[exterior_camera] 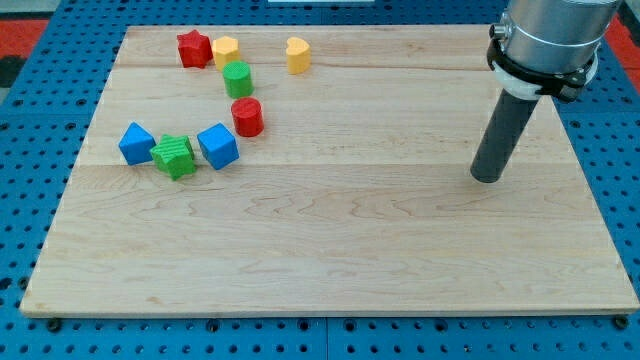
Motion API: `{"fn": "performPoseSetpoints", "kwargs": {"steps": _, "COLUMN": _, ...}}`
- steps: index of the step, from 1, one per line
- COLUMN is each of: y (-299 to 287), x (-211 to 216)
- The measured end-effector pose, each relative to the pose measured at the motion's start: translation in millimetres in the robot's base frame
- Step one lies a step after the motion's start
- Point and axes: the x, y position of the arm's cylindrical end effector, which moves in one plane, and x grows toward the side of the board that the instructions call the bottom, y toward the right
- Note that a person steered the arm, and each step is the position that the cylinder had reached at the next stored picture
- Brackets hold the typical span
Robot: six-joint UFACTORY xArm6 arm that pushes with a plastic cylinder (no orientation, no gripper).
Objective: Move your arm to the bottom of the green star
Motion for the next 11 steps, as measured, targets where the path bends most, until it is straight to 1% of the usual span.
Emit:
{"fn": "performPoseSetpoints", "kwargs": {"steps": 3, "y": -2.5, "x": 4.9}}
{"fn": "performPoseSetpoints", "kwargs": {"steps": 4, "y": -2.7, "x": 53.9}}
{"fn": "performPoseSetpoints", "kwargs": {"steps": 5, "y": -46.2, "x": 115.3}}
{"fn": "performPoseSetpoints", "kwargs": {"steps": 6, "y": -149.8, "x": 132.0}}
{"fn": "performPoseSetpoints", "kwargs": {"steps": 7, "y": -217.9, "x": 128.9}}
{"fn": "performPoseSetpoints", "kwargs": {"steps": 8, "y": -248.3, "x": 112.8}}
{"fn": "performPoseSetpoints", "kwargs": {"steps": 9, "y": -298.6, "x": 98.7}}
{"fn": "performPoseSetpoints", "kwargs": {"steps": 10, "y": -379.4, "x": 59.8}}
{"fn": "performPoseSetpoints", "kwargs": {"steps": 11, "y": -446.8, "x": 45.0}}
